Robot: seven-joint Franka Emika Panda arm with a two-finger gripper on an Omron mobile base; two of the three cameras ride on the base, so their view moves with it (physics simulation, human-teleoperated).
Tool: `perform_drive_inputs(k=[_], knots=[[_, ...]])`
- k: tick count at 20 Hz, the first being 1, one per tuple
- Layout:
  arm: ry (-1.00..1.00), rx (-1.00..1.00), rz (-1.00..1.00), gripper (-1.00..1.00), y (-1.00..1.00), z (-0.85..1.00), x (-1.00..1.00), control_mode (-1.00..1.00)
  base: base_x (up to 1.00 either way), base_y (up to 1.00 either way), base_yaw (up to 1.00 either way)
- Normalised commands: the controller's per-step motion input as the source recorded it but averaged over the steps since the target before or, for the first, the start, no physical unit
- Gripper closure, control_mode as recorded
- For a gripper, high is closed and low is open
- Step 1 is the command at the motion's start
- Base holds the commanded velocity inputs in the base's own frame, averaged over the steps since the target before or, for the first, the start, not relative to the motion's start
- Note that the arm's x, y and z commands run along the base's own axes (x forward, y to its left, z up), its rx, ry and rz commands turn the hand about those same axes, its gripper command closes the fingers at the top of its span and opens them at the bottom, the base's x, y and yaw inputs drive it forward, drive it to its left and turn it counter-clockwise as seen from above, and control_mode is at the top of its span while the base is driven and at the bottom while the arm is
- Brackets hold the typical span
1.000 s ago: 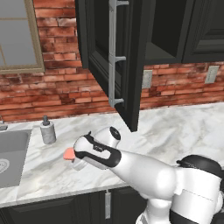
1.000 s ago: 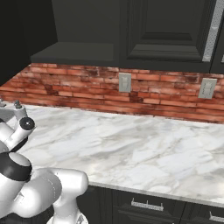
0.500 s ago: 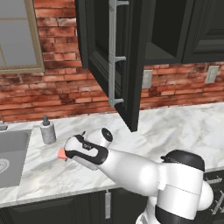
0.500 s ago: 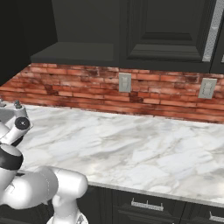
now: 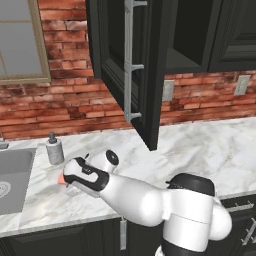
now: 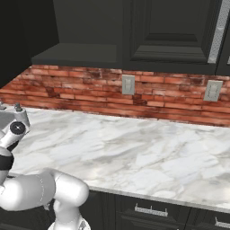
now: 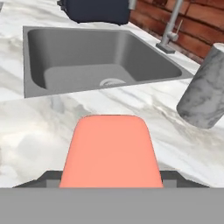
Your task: Locate and retrieve the bar soap and soap dispenser from the cabinet. Place them next to the sink.
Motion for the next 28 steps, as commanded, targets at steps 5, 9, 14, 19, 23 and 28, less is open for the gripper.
perform_drive_inputs(k=[5, 9, 14, 19, 23, 28], knots=[[0.00, 0.00, -0.02, 1.00, 0.23, -0.07, 0.14, -1.00, 0.00, 0.00, 0.00], [0.00, 0.00, -0.04, 1.00, 0.16, -0.13, 0.27, -1.00, 0.00, 0.00, 0.00], [0.00, 0.02, -0.03, 1.00, 0.12, -0.14, 0.20, -1.00, 0.00, 0.00, 0.00], [0.00, 0.03, -0.02, 1.00, 0.15, -0.19, 0.17, -1.00, 0.00, 0.00, 0.00], [0.01, 0.03, -0.02, 1.00, 0.15, -0.14, 0.17, -1.00, 0.00, 0.00, 0.00], [0.01, 0.03, -0.02, 1.00, 0.16, -0.11, 0.11, -1.00, 0.00, 0.00, 0.00]])
